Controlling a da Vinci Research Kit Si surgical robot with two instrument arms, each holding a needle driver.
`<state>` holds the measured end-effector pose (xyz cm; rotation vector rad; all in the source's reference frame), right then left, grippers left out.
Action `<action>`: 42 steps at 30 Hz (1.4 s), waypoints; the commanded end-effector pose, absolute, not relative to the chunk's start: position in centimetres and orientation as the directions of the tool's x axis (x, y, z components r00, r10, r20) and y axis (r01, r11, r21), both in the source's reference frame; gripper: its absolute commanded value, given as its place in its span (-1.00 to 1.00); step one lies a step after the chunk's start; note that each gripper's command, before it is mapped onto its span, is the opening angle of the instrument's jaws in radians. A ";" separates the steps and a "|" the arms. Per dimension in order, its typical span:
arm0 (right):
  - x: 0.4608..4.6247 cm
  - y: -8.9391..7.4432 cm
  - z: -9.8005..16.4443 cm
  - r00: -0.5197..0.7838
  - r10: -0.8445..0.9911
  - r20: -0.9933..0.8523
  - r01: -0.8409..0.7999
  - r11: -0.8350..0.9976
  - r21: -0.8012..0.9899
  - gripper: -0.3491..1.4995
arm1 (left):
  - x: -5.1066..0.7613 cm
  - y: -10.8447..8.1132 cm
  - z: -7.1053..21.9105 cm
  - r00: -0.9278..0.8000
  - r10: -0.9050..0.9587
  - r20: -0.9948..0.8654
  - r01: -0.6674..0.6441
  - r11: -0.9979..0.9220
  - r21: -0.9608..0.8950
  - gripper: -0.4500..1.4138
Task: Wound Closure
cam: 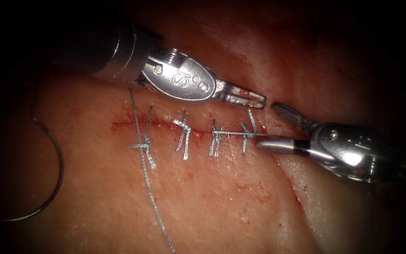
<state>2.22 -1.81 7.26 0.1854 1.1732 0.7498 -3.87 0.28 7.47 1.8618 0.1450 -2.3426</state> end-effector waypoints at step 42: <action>2.98 -1.7 7.6 0.132 0.662 -0.738 -0.412 0.714 0.567 0.82 | -4.07 0.2 7.3 -0.201 -0.035 -0.979 0.175 -0.985 -0.001 -1.00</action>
